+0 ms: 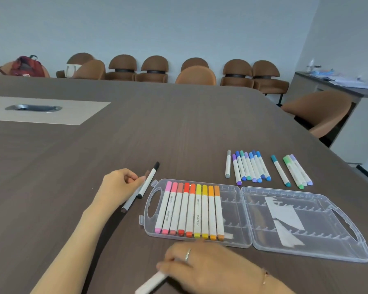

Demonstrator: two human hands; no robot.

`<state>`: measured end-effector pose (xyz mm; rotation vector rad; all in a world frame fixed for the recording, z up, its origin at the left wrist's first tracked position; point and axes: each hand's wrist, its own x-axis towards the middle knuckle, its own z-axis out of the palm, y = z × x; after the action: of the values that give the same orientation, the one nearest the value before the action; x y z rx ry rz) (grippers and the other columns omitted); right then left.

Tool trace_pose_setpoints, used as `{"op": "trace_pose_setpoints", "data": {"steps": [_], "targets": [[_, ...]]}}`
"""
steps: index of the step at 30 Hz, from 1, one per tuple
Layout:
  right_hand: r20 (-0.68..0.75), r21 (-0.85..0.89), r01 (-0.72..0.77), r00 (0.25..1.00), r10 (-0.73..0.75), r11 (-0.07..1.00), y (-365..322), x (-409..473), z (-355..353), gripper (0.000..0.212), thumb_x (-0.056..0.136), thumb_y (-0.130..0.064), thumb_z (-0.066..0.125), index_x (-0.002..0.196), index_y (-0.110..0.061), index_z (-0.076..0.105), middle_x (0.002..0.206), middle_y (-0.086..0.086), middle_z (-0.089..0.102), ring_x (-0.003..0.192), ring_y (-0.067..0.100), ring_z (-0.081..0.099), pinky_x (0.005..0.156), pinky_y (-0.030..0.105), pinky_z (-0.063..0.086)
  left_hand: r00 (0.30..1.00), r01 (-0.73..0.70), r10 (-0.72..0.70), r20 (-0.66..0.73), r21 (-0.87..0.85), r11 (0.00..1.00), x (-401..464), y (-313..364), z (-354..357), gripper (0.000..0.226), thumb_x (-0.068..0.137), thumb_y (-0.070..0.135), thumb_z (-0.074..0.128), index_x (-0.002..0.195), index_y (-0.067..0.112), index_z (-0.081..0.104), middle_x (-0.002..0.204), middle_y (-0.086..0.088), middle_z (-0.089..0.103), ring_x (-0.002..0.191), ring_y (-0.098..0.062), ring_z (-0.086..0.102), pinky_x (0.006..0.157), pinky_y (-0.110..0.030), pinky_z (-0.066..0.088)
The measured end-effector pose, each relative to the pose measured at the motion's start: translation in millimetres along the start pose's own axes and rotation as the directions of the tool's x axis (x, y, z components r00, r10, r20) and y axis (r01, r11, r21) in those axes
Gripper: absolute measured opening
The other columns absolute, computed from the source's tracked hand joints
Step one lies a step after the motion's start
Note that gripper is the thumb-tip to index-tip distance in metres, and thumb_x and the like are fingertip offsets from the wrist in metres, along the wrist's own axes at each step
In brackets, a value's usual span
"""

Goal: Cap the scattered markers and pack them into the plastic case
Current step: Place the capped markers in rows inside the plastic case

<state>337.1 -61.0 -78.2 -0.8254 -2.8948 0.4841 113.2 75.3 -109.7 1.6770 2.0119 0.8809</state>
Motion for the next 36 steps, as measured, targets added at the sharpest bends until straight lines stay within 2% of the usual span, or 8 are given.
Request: {"op": "trace_pose_setpoints", "data": {"steps": [3,5,11,16,24,30,34,36], "targets": [[-0.252,-0.285,-0.168,0.963,0.095,0.944,32.4,-20.2,-18.5,0.040,0.073,-0.016,0.073,0.108,-0.025,0.054,0.104,-0.006,0.062,0.086,0.013,0.063,0.062,0.024,0.056,0.999,-0.014,0.013,0.045,0.009,1.000,-1.9,0.6,3.8,0.024,0.080,0.046,0.068,0.081,0.022,0.066,0.076,0.001,0.065,0.070,-0.010,0.058,0.054,-0.018,0.041],[-0.348,-0.233,-0.302,0.913,0.211,0.925,59.5,-34.9,-31.3,0.053,0.063,-0.005,0.081,0.104,-0.025,0.054,0.105,-0.006,0.063,0.082,0.010,0.064,0.058,0.022,0.056,0.999,-0.019,0.019,0.045,0.006,1.000,-2.2,0.8,5.4,0.025,0.079,0.048,0.068,0.082,0.023,0.066,0.078,0.002,0.066,0.072,-0.011,0.060,0.057,-0.020,0.046],[-0.291,-0.201,-0.431,0.884,0.366,0.880,98.1,-49.5,-34.7,0.030,0.097,-0.021,0.048,0.124,-0.032,0.057,0.135,-0.016,0.048,0.117,0.008,0.053,0.092,0.012,0.043,0.999,0.003,-0.004,0.042,0.030,1.000,-5.9,8.9,9.5,0.021,0.081,0.046,0.067,0.083,0.025,0.064,0.079,0.005,0.062,0.071,-0.009,0.056,0.047,-0.021,0.043],[-0.231,-0.110,-0.451,0.879,0.418,0.886,100.2,-51.9,-28.3,0.032,0.097,-0.028,0.048,0.127,-0.034,0.058,0.138,-0.021,0.048,0.125,0.001,0.045,0.082,-0.007,0.020,1.000,0.027,-0.027,0.002,0.038,0.999,-2.9,3.8,9.6,0.018,0.082,0.040,0.067,0.080,0.022,0.065,0.076,0.003,0.064,0.071,-0.010,0.058,0.056,-0.022,0.046],[-0.218,-0.068,-0.470,0.868,0.446,0.880,100.7,-55.6,-15.9,0.036,0.096,-0.031,0.050,0.131,-0.038,0.051,0.139,-0.024,0.044,0.131,-0.001,0.040,0.093,-0.003,0.017,0.997,0.062,-0.064,0.034,0.047,0.997,-4.1,9.4,7.5,0.014,0.081,0.031,0.070,0.078,0.018,0.069,0.075,0.003,0.065,0.073,-0.010,0.058,0.063,-0.024,0.045],[-0.188,-0.060,-0.457,0.878,0.439,0.888,89.9,-64.3,-17.5,0.041,0.098,-0.039,0.038,0.139,-0.041,0.039,0.133,-0.037,0.018,0.127,-0.017,0.005,0.102,0.004,-0.003,0.988,0.121,-0.140,-0.062,-0.252,0.960,-14.4,26.6,-16.6,0.020,0.081,0.040,0.069,0.078,0.021,0.074,0.081,0.005,0.069,0.080,-0.018,0.062,0.077,-0.029,0.048],[-0.213,0.112,-0.472,0.848,0.485,0.874,86.2,-61.9,-19.9,0.063,0.080,-0.065,0.020,0.130,-0.041,0.052,0.127,-0.037,0.040,0.119,-0.019,0.029,0.106,0.009,0.025,0.968,0.190,-0.099,0.233,-0.412,0.891,-38.3,61.9,-8.7,0.017,0.080,0.038,0.071,0.081,0.022,0.075,0.079,0.003,0.071,0.077,-0.015,0.064,0.071,-0.028,0.053],[-0.372,0.333,-0.479,0.725,0.580,0.812,86.3,-55.6,-22.9,0.040,0.090,-0.052,0.037,0.124,-0.041,0.055,0.114,-0.031,0.053,0.104,-0.012,0.047,0.096,0.015,0.044,0.946,0.169,-0.025,0.324,-0.427,0.888,-50.7,85.6,7.7,0.018,0.081,0.036,0.070,0.084,0.020,0.076,0.079,0.000,0.072,0.076,-0.014,0.065,0.070,-0.025,0.054]]}}
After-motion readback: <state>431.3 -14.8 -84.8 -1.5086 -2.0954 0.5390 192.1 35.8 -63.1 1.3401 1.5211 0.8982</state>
